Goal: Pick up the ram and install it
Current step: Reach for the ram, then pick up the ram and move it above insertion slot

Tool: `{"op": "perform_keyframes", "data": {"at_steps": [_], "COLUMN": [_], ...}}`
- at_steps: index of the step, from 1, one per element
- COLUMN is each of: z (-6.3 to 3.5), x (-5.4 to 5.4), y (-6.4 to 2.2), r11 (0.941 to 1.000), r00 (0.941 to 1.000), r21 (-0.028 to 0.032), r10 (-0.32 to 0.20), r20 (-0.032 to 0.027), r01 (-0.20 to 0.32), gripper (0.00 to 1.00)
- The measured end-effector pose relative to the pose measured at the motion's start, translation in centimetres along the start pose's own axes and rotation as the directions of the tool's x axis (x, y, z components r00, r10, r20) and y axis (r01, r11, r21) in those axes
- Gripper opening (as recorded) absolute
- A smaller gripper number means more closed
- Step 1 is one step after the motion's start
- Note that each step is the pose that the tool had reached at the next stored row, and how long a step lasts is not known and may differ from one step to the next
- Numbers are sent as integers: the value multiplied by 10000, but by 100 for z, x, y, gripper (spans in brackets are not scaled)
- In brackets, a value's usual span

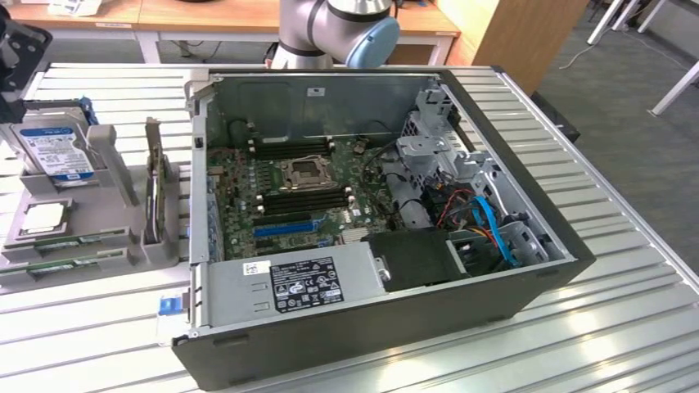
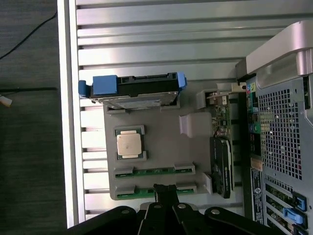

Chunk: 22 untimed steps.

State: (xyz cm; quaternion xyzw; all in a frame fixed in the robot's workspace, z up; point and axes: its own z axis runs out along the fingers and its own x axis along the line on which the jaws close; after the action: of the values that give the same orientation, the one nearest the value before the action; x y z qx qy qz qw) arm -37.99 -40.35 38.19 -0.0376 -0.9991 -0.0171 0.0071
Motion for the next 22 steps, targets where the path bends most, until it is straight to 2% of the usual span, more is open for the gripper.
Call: {"op": "perform_keyframes", "data": {"at_steps": [19, 22], "z": [-1, -1], "x": [-3, -2], "y": [-19, -19], "r11": [10000, 9998], "r00": [10000, 9998], "r21": [1, 4], "r10": [-3, -223], "r20": [0, -8], "r01": [3, 223], "gripper": [10, 10]}}
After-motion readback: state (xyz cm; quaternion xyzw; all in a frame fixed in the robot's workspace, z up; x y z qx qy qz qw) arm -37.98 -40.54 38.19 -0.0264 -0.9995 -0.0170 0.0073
